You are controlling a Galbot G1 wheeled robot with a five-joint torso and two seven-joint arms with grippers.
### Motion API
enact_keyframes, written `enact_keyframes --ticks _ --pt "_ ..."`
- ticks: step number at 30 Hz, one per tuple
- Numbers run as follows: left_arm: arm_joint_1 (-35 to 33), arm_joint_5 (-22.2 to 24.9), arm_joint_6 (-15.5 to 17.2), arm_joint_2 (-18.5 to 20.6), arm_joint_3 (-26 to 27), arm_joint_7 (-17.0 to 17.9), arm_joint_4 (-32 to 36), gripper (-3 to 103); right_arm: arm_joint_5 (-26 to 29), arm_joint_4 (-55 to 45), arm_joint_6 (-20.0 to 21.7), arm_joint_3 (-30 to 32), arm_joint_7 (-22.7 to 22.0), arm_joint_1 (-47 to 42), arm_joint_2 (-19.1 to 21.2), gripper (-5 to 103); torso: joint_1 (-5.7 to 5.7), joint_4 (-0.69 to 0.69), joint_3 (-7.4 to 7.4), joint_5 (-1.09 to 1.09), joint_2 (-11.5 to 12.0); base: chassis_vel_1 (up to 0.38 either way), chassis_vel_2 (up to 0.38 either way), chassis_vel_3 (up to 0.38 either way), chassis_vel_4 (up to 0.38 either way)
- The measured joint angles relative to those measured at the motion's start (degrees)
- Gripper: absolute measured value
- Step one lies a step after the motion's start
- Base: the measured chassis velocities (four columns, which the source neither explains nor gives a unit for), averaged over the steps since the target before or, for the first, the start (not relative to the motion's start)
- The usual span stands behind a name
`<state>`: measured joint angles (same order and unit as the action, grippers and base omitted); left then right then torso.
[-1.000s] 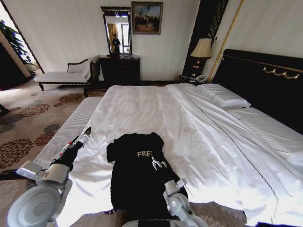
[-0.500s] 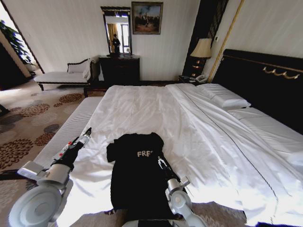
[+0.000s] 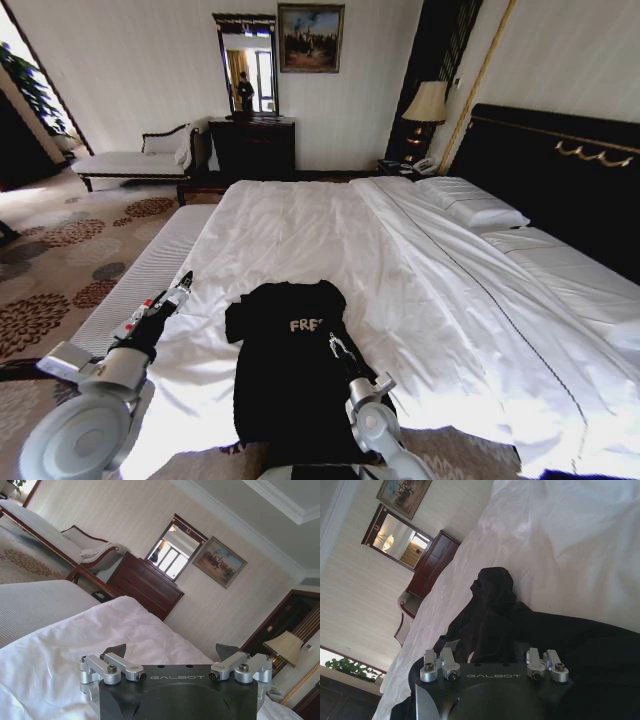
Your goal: Fold the clothes on the bed.
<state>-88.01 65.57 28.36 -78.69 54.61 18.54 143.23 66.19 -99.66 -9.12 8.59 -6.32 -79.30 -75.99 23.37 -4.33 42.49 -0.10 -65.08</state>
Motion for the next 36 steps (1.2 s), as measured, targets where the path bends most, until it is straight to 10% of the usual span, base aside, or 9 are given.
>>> enact_keyframes --ticks 18,36 --pt "-0.3 -0.1 0.0 0.1 -0.1 0.2 0.0 100 -0.8 1.0 -0.2 0.9 -0.9 -0.4 0.3 3 0.0 0.0 0.0 0.0 0.0 0.0 0.0 0.0 0.0" --pt "-0.3 -0.2 0.0 0.3 -0.1 0.2 0.0 100 -9.0 0.3 -3.0 9.1 4.8 5.8 5.2 0 0.0 0.0 0.0 0.0 0.0 0.0 0.0 0.0 0.0"
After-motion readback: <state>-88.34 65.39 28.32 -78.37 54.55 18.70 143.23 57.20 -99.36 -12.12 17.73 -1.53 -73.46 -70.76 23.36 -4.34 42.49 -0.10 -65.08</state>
